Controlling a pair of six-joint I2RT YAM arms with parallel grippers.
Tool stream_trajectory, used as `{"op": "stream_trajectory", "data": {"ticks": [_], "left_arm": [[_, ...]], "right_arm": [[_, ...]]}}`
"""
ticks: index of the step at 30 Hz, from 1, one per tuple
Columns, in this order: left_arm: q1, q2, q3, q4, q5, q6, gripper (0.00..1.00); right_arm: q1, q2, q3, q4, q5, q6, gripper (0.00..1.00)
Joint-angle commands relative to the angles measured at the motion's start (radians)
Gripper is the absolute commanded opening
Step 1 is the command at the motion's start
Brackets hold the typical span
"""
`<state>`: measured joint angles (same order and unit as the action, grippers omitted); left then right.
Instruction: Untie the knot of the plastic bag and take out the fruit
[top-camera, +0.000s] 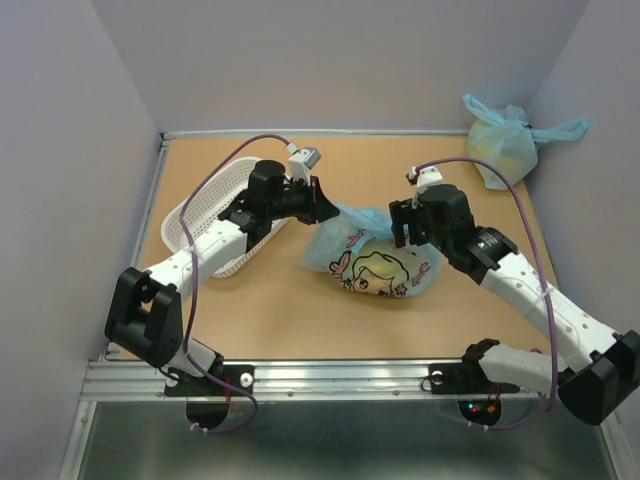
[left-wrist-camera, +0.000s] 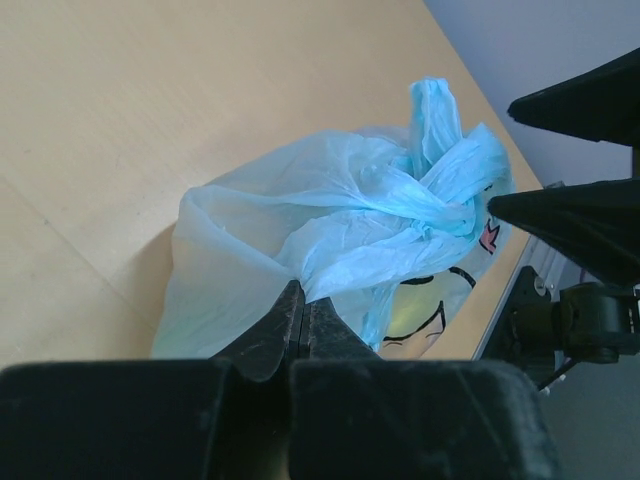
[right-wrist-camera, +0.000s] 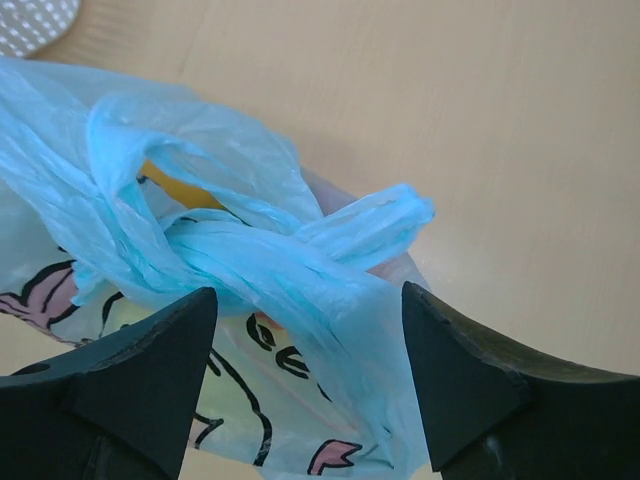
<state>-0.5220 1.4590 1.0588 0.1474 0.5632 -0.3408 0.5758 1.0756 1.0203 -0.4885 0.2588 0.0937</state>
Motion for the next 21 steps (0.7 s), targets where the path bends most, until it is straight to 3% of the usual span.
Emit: {"op": "stream_trajectory", "data": {"ticks": [1,4,8,11,12,17,21], "left_arm": [[-0.009,-0.071,0.033,0.057,-0.005,0.031,0.0],[-0.009,-0.088,0.011,0.052,-0.026,0.037,0.0],[-0.006,-0.126,-0.022,0.044,-0.051,0.048,0.0],[0.002,-0.147,-0.049,0.029,-0.101,0.057,0.0],[0.011,-0.152,-0.062,0.027,-0.111,0.057,0.0],[0.111,-0.164,-0.112,0.023,-0.203,-0.045,0.0],[0.226,-0.124,-0.137,0.131,-0.159,-0.226,0.0]], "right_arm": [[-0.002,0.037,0.021,0.01,0.058,-0.049,0.77],[-0.002,0.029,-0.015,0.03,0.16,-0.046,0.73],[-0.002,0.027,-0.052,0.056,0.247,-0.038,0.42],[-0.004,0.033,-0.061,0.057,0.279,-0.032,0.05],[-0.002,0.032,-0.066,0.057,0.322,-0.028,0.01],[-0.019,-0.054,-0.037,0.057,0.503,0.087,0.01],[-0.031,-0.124,0.021,0.064,0.528,0.112,0.01]]}}
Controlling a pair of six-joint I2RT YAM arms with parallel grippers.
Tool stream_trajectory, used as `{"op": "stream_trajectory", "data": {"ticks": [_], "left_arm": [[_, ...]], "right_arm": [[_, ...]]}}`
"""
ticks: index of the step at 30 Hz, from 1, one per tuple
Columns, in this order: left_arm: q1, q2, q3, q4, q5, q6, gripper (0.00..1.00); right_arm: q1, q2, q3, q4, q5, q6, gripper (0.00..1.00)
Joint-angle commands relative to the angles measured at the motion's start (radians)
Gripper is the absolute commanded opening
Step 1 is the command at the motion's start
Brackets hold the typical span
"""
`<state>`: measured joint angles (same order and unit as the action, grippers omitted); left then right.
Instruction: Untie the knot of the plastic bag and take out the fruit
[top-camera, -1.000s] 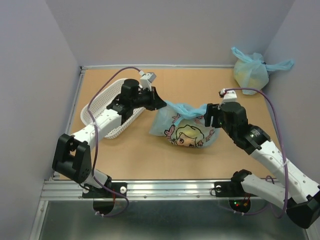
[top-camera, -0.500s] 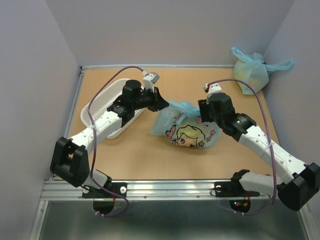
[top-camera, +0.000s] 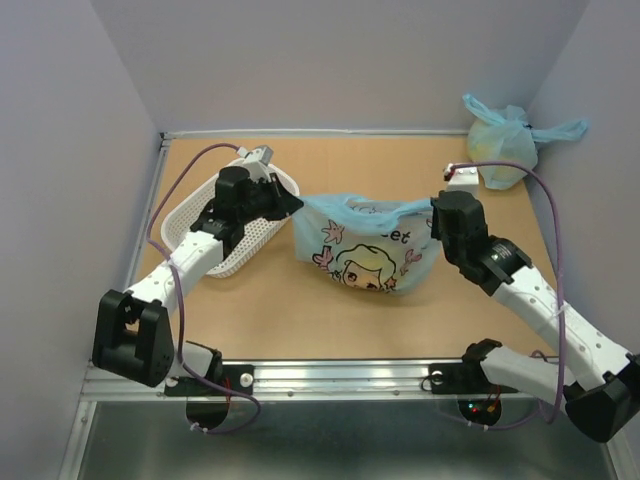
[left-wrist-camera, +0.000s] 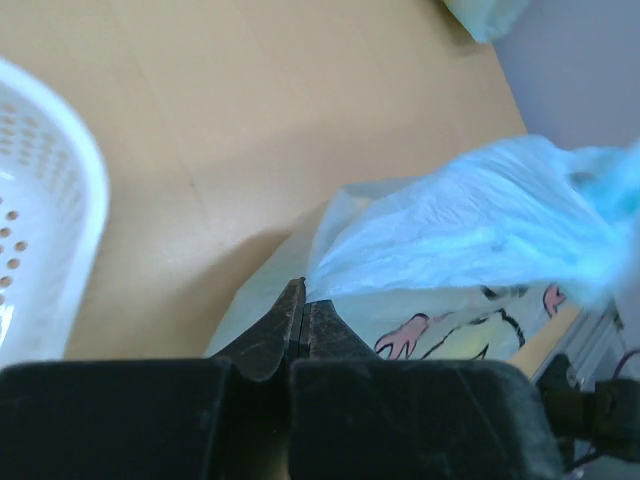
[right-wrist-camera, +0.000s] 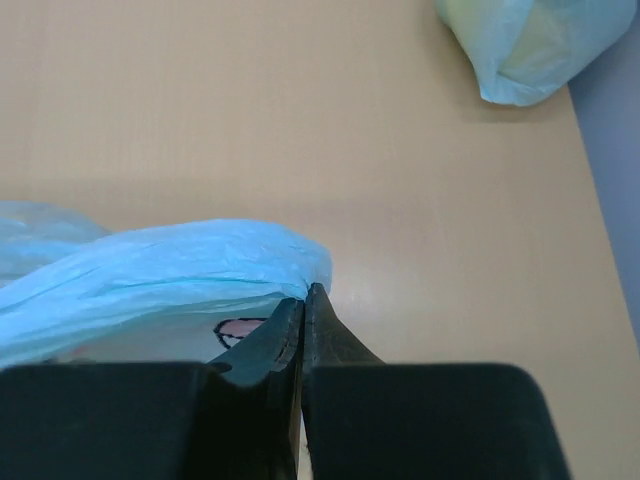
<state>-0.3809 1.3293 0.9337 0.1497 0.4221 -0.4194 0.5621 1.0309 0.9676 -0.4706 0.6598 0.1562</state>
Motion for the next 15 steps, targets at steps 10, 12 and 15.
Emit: {"op": "stream_trajectory", "data": {"ticks": [10,12,15], "left_arm": [[-0.001,0.147,0.198,0.286,0.12,-0.231,0.51],[-0.033,0.101,0.172,0.286,0.08,-0.223,0.69],[-0.111,0.003,0.105,0.222,-0.049,-0.191,0.82]], "right_arm": [[-0.018,-0.106,0.099,0.115,-0.357,0.031,0.0],[-0.018,-0.104,0.068,0.124,-0.426,0.051,0.0],[-0.018,-0.135,0.0,0.147,-0.434,0.086,0.01]]}}
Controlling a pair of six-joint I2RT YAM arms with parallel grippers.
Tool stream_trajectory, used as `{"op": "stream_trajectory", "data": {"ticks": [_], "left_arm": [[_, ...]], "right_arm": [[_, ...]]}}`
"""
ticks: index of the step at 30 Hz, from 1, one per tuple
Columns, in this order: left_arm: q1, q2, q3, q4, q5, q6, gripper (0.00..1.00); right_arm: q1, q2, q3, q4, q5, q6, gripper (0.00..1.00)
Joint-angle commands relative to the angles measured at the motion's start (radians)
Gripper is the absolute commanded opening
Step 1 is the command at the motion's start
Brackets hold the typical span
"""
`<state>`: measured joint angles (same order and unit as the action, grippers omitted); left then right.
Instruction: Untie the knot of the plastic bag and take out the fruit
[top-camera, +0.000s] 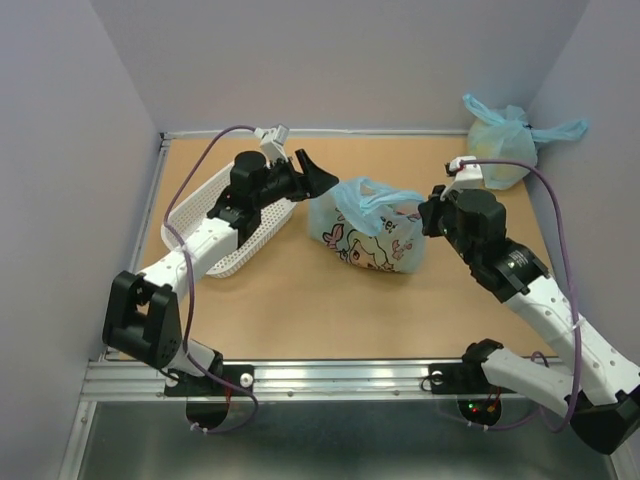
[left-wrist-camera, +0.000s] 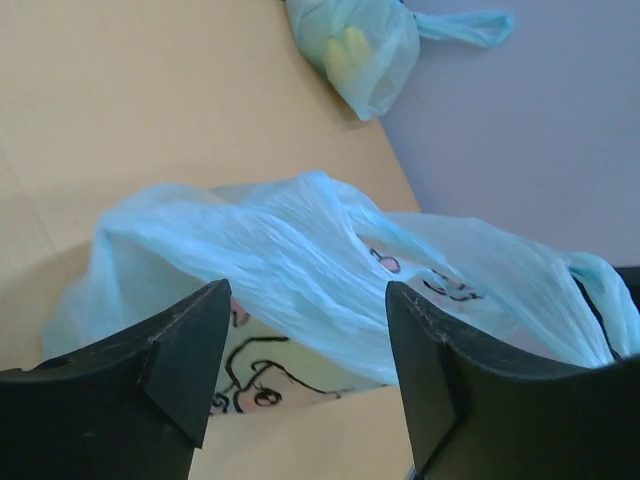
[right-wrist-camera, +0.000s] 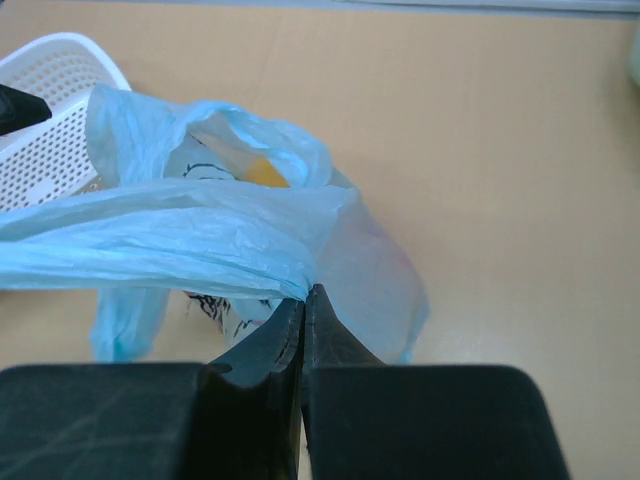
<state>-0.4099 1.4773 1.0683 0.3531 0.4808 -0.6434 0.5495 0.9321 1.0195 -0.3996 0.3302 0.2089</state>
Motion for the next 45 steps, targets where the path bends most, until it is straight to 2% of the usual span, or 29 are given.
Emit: {"op": "stream_trajectory", "data": {"ticks": [1,3,4,6,10,13,15,19,25,30,37,38,41,42,43,45], "left_arm": [[-0.111,-0.188,-0.048,-0.014,-0.155,0.048,0.83],[-0.177,-0.221,-0.056,-0.112,-0.294,0.071,0.83],[-0.234,-0.23,-0.063,-0.141,-0.335,0.056,0.83],[-0.279,-0.242,-0.077,-0.187,-0.425,0.013,0.83],[-0.359,-0.2,-0.073,-0.195,-0.516,-0.067,0.84],[-0.4,-0.148,0.011,-0.23,-0.553,-0.039,0.86],[-0.421,-0.092,0.05,-0.267,-0.628,0.007,0.86],[-0.423,-0.034,0.105,-0.278,-0.715,0.022,0.86],[-0.423,0.046,0.179,-0.295,-0.749,0.044,0.86],[-0.422,0.093,0.183,-0.31,-0.818,0.054,0.83],[-0.422,0.152,0.183,-0.318,-0.821,0.053,0.8],[-0.422,0.159,0.183,-0.321,-0.827,0.057,0.78],[-0.414,0.156,0.173,-0.33,-0.878,0.074,0.64],[-0.406,0.15,0.167,-0.339,-0.901,0.086,0.57],[-0.383,0.144,0.147,-0.341,-0.907,0.093,0.41],[-0.35,0.112,0.119,-0.344,-0.909,0.106,0.25]], "right_arm": [[-0.005,-0.061,-0.077,0.088,-0.094,0.053,0.0],[-0.005,-0.09,-0.102,0.096,-0.057,0.069,0.0],[-0.005,-0.105,-0.111,0.097,-0.027,0.076,0.0],[-0.005,-0.145,-0.139,0.113,-0.014,0.078,0.0],[-0.005,-0.157,-0.154,0.117,-0.042,0.064,0.0],[-0.005,-0.153,-0.159,0.119,-0.051,0.067,0.0],[-0.006,-0.15,-0.159,0.123,-0.056,0.064,0.0],[-0.005,-0.154,-0.157,0.128,-0.075,0.053,0.0],[-0.005,-0.176,-0.171,0.127,-0.089,0.043,0.0],[-0.005,-0.179,-0.167,0.128,-0.106,0.038,0.0],[-0.006,-0.176,-0.165,0.127,-0.097,0.014,0.01],[-0.005,-0.174,-0.165,0.127,-0.095,0.007,0.0],[-0.005,-0.173,-0.174,0.127,-0.04,-0.002,0.01],[-0.005,-0.177,-0.18,0.127,-0.011,0.003,0.0],[-0.003,-0.183,-0.186,0.127,0.057,0.0,0.0],[-0.005,-0.2,-0.206,0.124,0.149,0.006,0.01]]}}
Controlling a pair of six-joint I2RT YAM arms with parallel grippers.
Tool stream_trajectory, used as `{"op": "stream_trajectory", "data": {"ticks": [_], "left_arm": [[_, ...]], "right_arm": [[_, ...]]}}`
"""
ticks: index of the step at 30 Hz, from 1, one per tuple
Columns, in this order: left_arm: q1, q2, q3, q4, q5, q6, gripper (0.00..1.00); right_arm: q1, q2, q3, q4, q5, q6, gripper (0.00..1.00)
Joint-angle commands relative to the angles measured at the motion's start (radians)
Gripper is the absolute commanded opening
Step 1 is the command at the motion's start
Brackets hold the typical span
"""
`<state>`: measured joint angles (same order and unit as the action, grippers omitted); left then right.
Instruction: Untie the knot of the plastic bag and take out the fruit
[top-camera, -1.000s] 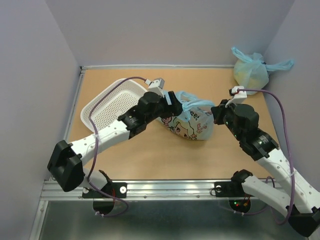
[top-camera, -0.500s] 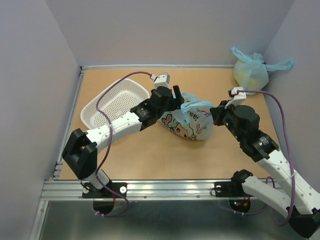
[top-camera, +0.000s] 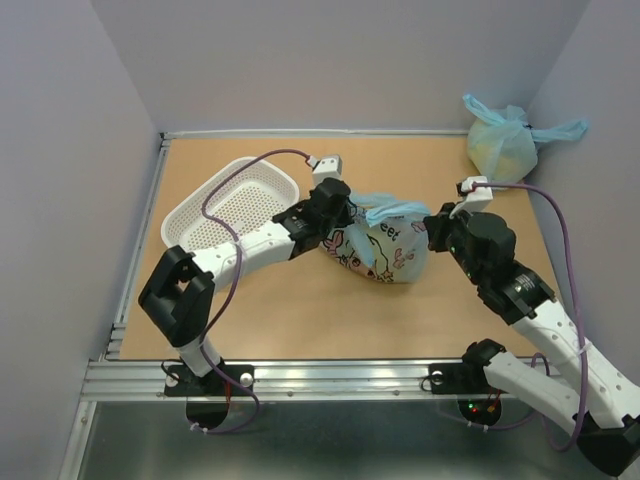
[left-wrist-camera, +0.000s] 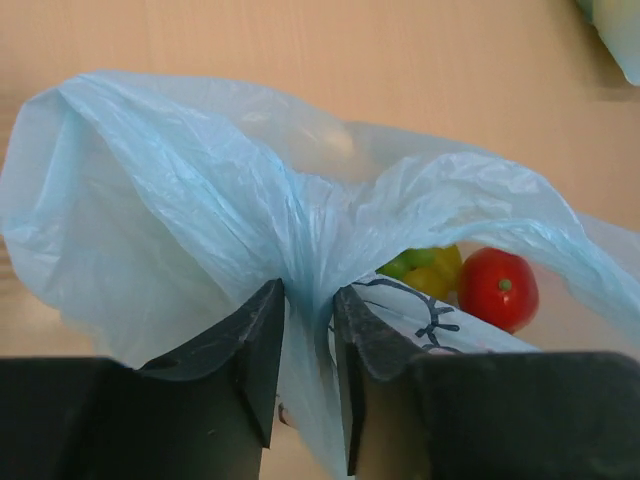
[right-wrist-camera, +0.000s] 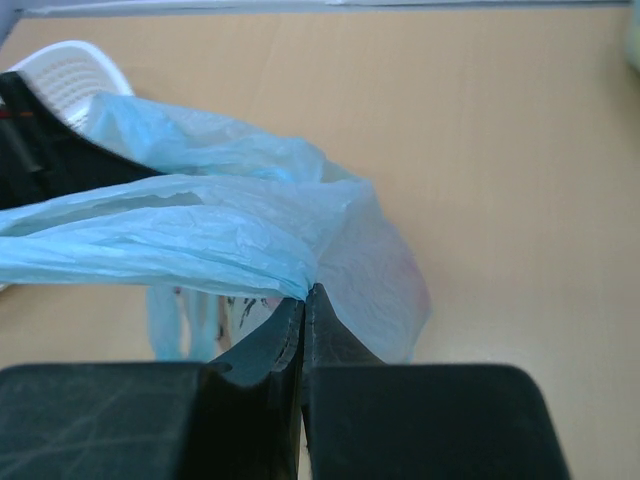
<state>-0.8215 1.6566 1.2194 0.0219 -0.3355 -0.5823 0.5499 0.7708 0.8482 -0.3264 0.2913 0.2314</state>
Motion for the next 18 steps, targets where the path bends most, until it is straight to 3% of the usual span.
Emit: {"op": "stream_trajectory", "data": {"ticks": [1,2,3,7,14,15,17,18], "left_arm": [[0.1,-0.081,-0.065,-0.013,-0.085,0.061,0.09],[0.12,-0.112,-0.083,-0.014,-0.077,0.07,0.0],[0.139,-0.129,-0.118,-0.016,-0.047,0.091,0.0],[0.238,-0.233,-0.179,-0.013,0.083,0.159,0.0],[0.329,-0.388,-0.247,-0.062,0.312,0.28,0.0],[0.331,-0.394,-0.251,-0.063,0.331,0.279,0.0],[0.329,-0.412,-0.265,-0.056,0.458,0.256,0.0],[0.331,-0.417,-0.271,-0.034,0.537,0.227,0.0]], "right_arm": [[-0.005,-0.042,-0.04,0.049,0.292,-0.012,0.01],[-0.005,-0.047,-0.044,0.043,0.349,-0.003,0.01],[-0.005,-0.053,-0.049,0.041,0.449,0.009,0.01],[-0.007,-0.03,-0.037,0.039,0.61,0.023,0.01],[-0.021,0.079,-0.006,0.017,0.664,0.055,0.01],[-0.024,0.087,-0.001,0.007,0.655,0.059,0.07],[-0.025,0.104,0.038,-0.026,0.541,0.042,0.32],[-0.025,0.11,0.069,-0.048,0.49,0.03,0.55]]}}
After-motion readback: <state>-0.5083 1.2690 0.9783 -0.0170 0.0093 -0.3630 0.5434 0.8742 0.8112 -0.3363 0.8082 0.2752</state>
